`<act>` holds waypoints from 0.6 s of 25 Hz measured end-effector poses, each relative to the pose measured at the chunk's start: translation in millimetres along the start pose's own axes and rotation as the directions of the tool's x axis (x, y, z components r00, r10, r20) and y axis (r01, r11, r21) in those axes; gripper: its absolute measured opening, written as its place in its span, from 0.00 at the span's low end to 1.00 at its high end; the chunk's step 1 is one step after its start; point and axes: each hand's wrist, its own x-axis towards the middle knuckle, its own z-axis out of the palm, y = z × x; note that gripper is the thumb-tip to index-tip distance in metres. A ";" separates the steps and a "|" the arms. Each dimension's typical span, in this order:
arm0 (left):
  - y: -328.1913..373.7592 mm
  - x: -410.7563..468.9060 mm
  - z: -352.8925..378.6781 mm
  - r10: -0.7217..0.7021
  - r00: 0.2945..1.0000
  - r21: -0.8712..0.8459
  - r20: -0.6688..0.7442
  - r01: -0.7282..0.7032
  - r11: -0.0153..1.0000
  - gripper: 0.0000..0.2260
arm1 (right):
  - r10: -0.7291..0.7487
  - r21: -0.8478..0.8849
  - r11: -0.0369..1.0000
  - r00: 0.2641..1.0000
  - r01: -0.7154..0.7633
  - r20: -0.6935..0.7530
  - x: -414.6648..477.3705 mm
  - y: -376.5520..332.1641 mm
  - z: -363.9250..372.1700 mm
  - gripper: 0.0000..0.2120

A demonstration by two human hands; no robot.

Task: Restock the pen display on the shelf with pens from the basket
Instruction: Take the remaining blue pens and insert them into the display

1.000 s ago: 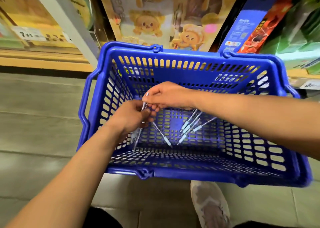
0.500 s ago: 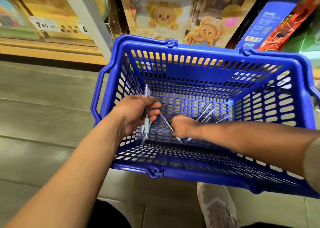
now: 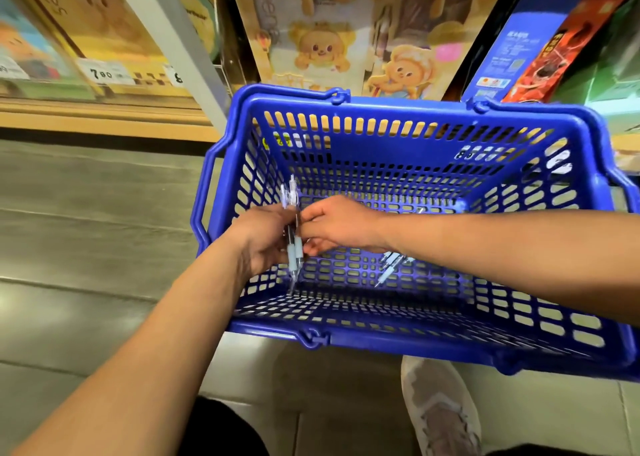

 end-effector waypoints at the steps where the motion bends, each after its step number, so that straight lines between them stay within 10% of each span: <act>1: -1.0 -0.7 -1.7 0.010 1.000 -0.009 0.002 -0.010 1.000 0.10 | -0.011 -0.017 1.000 1.000 0.011 -0.009 -0.1 -2.4 3.7 0.09; 8: -1.1 -2.0 -5.1 0.068 0.997 -0.048 -0.023 -0.069 0.996 0.08 | 0.096 0.246 0.961 0.985 -0.129 0.141 6.3 8.9 -12.9 0.08; 12: 1.0 -0.1 -1.7 0.106 0.993 -0.008 -0.051 -0.106 0.994 0.06 | 0.223 -0.173 0.955 0.967 -0.242 -0.126 41.2 44.1 -16.3 0.09; 13: 1.2 0.8 -1.9 0.108 0.993 -0.025 -0.048 -0.110 0.994 0.06 | 0.142 -0.487 0.849 0.976 -0.206 -0.164 49.8 52.8 -15.0 0.09; 15: 2.0 1.9 -2.5 0.114 0.993 -0.060 -0.041 -0.116 0.991 0.07 | -0.096 -0.955 0.289 0.994 0.071 0.045 63.2 69.4 -4.6 0.12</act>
